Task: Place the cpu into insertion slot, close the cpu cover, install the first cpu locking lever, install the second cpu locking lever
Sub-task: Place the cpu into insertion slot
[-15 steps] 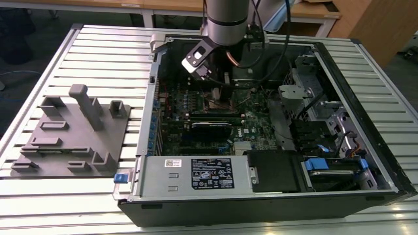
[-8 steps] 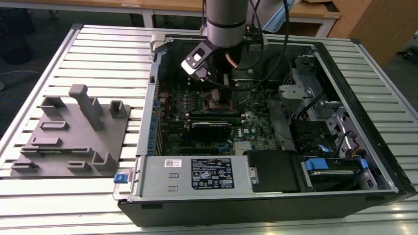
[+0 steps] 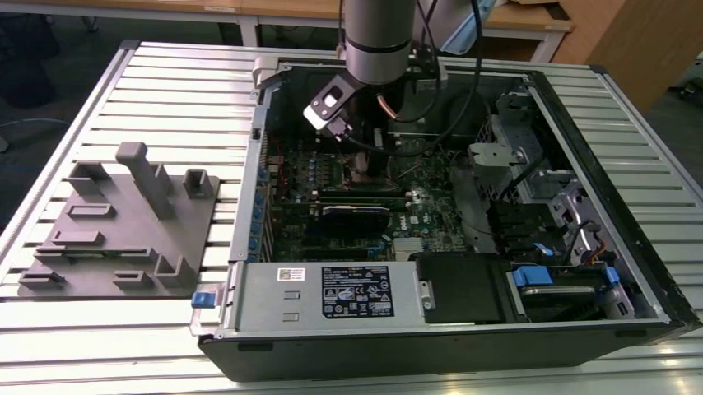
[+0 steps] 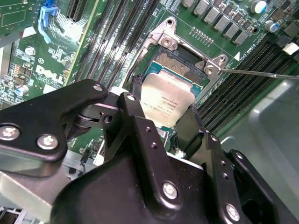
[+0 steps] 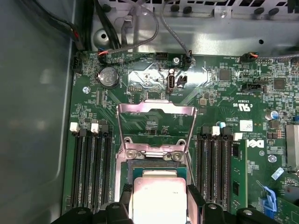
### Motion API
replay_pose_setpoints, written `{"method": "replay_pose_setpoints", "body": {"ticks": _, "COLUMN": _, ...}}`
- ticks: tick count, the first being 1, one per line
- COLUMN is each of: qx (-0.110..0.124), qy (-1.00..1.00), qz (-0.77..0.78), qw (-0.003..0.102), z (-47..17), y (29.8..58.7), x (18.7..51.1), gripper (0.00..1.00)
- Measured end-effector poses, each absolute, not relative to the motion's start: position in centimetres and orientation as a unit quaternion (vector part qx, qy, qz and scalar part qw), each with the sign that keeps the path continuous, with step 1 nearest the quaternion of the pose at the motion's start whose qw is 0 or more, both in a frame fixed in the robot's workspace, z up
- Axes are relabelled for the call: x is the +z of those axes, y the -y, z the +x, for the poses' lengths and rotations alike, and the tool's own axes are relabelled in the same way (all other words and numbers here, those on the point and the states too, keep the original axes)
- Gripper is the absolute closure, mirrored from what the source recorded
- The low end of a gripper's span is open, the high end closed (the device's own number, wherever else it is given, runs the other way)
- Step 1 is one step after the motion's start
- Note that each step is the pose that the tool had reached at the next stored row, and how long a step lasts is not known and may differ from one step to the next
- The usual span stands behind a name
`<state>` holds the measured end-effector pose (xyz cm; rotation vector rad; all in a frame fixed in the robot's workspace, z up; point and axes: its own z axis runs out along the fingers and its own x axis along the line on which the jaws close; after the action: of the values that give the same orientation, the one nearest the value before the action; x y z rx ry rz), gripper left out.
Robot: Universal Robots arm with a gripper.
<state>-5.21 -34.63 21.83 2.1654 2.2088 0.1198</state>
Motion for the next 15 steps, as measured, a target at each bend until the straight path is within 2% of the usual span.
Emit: {"method": "replay_pose_setpoints", "body": {"ticks": 15, "qx": 0.038, "qy": -0.713, "qz": 0.699, "qw": 0.022, "z": -5.3, "y": 34.5, "x": 20.7, "gripper": 0.46}}
